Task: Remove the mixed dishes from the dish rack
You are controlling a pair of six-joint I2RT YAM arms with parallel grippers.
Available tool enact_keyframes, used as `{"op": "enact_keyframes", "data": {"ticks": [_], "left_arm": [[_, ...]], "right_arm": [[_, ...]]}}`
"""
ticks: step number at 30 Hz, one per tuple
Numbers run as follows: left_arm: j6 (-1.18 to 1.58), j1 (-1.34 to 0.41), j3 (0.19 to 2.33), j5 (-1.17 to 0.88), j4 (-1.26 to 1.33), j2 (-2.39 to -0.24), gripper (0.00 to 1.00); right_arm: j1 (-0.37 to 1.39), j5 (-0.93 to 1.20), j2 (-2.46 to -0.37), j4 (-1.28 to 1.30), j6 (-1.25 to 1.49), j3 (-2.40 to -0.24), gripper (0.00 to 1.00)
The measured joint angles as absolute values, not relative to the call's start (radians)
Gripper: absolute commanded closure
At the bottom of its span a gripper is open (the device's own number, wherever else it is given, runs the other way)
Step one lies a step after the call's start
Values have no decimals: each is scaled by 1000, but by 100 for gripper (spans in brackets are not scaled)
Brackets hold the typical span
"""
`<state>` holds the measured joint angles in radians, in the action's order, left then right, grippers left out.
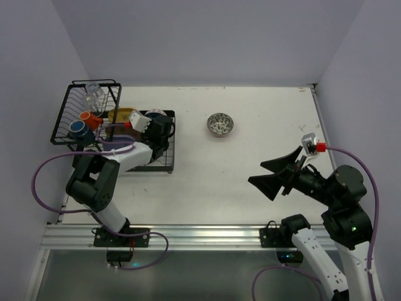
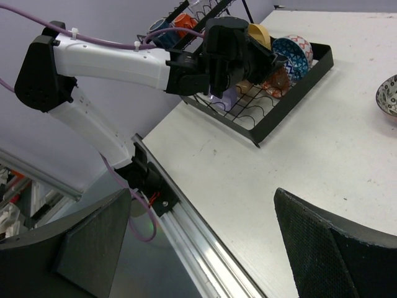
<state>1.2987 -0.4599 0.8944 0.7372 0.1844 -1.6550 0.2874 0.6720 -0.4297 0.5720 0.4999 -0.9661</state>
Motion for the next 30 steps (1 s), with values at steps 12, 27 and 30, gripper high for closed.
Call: {"op": "enact_keyframes", "data": {"ticks": [12,27,30], "left_arm": [[1324,-454,841,720,253,-1631,100],[1192,-452,691,632,516,-1577,100],[1174,-452,675,620,554,-1576,100]], "right_arm": [[287,663,-418,584,474,-970,1],[287,664,-418,584,469,-970,1],[287,664,-418,584,469,-970,1]]}}
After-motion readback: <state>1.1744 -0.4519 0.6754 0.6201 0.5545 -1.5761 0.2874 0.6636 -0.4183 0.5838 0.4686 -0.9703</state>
